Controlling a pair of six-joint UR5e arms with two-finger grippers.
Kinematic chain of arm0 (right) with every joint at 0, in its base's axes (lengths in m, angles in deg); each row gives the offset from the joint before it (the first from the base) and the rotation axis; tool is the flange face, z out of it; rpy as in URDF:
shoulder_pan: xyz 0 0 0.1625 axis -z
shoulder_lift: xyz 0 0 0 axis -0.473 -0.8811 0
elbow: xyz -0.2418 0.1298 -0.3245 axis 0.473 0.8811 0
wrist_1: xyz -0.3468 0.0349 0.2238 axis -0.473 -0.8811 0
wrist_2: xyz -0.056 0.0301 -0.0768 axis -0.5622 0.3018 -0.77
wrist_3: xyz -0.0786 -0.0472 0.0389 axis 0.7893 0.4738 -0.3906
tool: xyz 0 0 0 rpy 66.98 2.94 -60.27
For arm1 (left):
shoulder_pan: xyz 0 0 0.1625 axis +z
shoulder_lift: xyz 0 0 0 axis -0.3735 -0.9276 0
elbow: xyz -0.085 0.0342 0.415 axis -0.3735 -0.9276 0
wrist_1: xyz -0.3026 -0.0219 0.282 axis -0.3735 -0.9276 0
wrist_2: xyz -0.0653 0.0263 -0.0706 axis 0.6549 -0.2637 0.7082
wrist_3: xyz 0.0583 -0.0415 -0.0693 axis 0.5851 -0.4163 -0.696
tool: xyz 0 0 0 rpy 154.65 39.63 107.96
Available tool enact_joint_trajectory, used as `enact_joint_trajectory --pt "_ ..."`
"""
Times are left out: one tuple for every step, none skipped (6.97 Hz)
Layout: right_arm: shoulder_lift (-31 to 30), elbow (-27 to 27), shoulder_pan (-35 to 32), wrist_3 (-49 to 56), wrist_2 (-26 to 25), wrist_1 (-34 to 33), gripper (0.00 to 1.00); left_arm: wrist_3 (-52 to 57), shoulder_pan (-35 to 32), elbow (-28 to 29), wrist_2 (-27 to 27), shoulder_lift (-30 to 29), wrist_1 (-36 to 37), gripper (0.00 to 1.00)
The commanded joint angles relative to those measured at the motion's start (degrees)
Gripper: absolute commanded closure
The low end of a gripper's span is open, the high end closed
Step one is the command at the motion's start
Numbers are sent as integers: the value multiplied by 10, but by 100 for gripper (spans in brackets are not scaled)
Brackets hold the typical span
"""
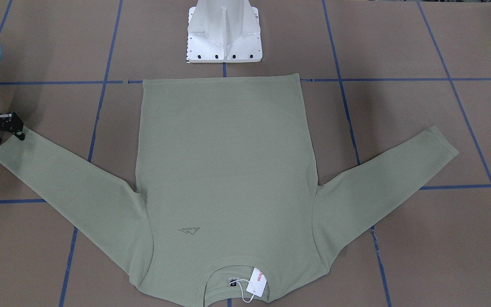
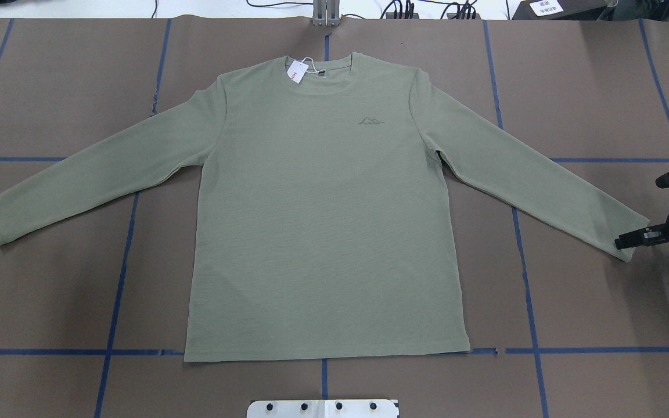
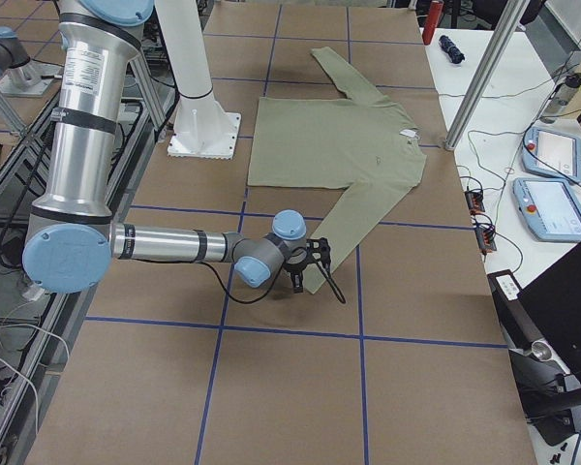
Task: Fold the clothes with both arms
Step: 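Reach the right gripper to the nearest sleeve cuff and grasp it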
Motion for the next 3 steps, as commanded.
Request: enact_joint_trajectory --pt "-4 -5 -2 0 4 0 67 0 0 -1 0 1 0 0" --pt "-3 -11 -2 1 6 -1 71 0 0 -1 0 1 0 0" --pt "-2 -14 -3 0 12 -1 75 0 0 -1 0 2 0 0"
